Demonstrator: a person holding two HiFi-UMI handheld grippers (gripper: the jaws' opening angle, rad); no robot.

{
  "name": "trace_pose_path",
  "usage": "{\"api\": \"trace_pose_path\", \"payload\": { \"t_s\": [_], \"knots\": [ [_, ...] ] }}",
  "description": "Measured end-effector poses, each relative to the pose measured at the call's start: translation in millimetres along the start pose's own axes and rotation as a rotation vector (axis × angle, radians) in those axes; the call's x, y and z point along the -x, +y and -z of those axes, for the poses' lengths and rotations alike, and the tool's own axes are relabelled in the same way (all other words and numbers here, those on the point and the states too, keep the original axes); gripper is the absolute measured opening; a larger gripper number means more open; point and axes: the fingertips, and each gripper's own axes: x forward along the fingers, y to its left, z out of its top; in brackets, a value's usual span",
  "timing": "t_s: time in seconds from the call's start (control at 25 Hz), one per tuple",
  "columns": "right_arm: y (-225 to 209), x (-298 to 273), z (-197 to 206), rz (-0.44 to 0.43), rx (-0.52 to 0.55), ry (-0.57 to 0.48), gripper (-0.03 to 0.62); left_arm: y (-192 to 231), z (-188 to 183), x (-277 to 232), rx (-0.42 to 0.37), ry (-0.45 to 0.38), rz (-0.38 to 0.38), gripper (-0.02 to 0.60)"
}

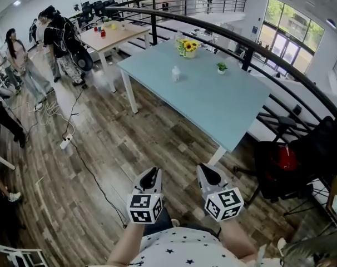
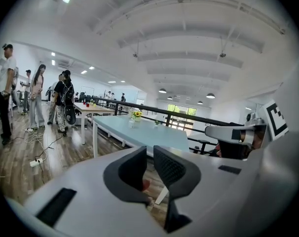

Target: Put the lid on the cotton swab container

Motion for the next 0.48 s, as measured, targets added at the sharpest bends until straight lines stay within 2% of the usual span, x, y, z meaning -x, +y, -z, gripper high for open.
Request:
{"api": "trace_pose_path", "payload": {
  "t_s": [0.48],
  "knots": [
    [-16,-55,0,-0.010,0.006,0.037,0.044,27,-12,-40,-0.013,0.017,0.020,0.127]
  ]
}}
